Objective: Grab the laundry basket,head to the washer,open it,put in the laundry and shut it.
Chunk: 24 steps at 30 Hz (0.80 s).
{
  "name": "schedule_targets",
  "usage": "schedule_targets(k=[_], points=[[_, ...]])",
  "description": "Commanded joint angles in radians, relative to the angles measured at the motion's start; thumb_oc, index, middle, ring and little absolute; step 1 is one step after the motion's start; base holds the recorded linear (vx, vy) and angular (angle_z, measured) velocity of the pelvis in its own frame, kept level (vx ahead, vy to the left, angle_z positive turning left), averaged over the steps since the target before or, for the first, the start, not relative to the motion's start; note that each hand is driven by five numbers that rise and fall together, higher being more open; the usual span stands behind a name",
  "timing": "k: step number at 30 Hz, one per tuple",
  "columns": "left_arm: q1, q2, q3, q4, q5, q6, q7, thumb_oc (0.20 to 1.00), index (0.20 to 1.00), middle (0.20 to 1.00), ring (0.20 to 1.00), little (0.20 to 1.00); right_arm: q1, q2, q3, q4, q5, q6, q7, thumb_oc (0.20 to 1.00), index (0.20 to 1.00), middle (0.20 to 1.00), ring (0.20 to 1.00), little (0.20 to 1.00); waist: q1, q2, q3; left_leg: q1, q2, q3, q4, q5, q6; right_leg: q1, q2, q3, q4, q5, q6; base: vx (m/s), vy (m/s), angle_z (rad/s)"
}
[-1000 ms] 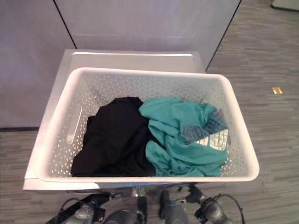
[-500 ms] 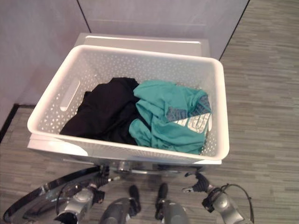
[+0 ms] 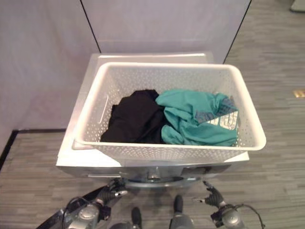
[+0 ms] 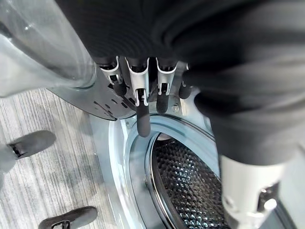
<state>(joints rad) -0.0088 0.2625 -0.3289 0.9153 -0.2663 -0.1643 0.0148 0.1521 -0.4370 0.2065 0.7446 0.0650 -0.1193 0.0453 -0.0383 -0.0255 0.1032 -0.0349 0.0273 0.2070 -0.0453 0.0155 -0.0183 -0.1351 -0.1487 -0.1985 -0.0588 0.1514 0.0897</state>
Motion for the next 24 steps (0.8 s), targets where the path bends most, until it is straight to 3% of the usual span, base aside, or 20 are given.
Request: schedule_targets(k=[1,4,8,9,13,15,20,24], points=[[-0.015,0.046,0.072,0.051,-0.013,0.004,0.016,1.0,1.0,1.0,1.0,1.0,-0.025,-0.047,-0.079,0.045,0.108,-0.037,-0.035,1.0,1.0,1.0,1.0,1.0,0.017,0.011,0.024,-0.038,0.044,-0.004,0.014,0.02,-0.041,0.047,0.013,0.011,0.038,-0.092,0.062,0.01,-0.03,-0.05],[-0.003,0.046,0.103,0.112,0.004,0.007,0.013,1.0,1.0,1.0,1.0,1.0,-0.01,-0.062,-0.152,0.086,0.147,-0.039,-0.046,1.0,1.0,1.0,1.0,1.0,0.013,0.006,0.017,-0.023,0.048,-0.003,-0.006,0.032,-0.044,0.057,0.016,0.006,0.026,-0.088,0.065,0.01,-0.024,-0.06],[0.04,0.041,0.169,0.254,0.118,0.014,0.01,1.0,1.0,1.0,1.0,1.0,0.094,-0.16,-0.374,0.015,0.186,-0.066,-0.051,1.0,1.0,1.0,1.0,1.0,0.002,-0.01,-0.006,-0.007,0.058,-0.006,-0.032,0.046,-0.054,0.073,0.02,-0.008,0.013,-0.082,0.07,0.02,-0.043,-0.02],[0.049,0.034,0.2,0.307,0.13,0.025,-0.002,1.0,1.0,1.0,1.0,1.0,0.128,-0.218,-0.46,-0.039,0.188,-0.068,-0.049,1.0,1.0,1.0,1.0,1.0,-0.003,-0.016,-0.011,-0.007,0.059,-0.009,-0.035,0.051,-0.057,0.076,0.021,-0.012,0.01,-0.081,0.07,0.01,-0.022,0.04],[0.066,0.017,0.257,0.398,0.18,0.04,-0.02,1.0,1.0,1.0,1.0,1.0,0.185,-0.31,-0.611,-0.112,0.154,-0.091,-0.074,1.0,1.0,1.0,1.0,1.0,-0.004,-0.029,-0.026,0.001,0.064,-0.013,-0.041,0.048,-0.061,0.091,0.019,-0.025,0.001,-0.08,0.073,0.0,-0.001,0.02],[0.077,0.023,0.309,0.409,0.201,0.034,-0.006,1.0,1.0,1.0,1.0,1.0,0.226,-0.348,-0.734,-0.228,0.11,-0.102,-0.107,1.0,1.0,1.0,1.0,1.0,0.001,-0.036,-0.036,0.002,0.065,-0.019,-0.042,0.044,-0.062,0.096,0.02,-0.033,-0.002,-0.081,0.074,0.01,-0.009,0.11],[0.084,0.044,0.371,0.384,0.188,0.022,0.034,1.0,1.0,1.0,1.0,1.0,0.212,-0.447,-0.917,-0.352,0.026,-0.138,-0.216,1.0,1.0,1.0,1.0,1.0,0.022,-0.048,-0.056,0.001,0.066,-0.029,-0.042,0.042,-0.062,0.106,0.019,-0.046,-0.005,-0.083,0.075,0.01,-0.008,0.08],[0.089,0.089,0.392,0.254,0.169,-0.012,0.095,1.0,1.0,1.0,1.0,1.0,0.177,-0.548,-0.971,-0.461,-0.04,-0.162,-0.252,1.0,1.0,1.0,1.0,1.0,0.045,-0.056,-0.068,0.0,0.066,-0.042,-0.042,0.042,-0.062,0.114,0.016,-0.059,-0.004,-0.087,0.076,0.0,-0.009,0.19]])
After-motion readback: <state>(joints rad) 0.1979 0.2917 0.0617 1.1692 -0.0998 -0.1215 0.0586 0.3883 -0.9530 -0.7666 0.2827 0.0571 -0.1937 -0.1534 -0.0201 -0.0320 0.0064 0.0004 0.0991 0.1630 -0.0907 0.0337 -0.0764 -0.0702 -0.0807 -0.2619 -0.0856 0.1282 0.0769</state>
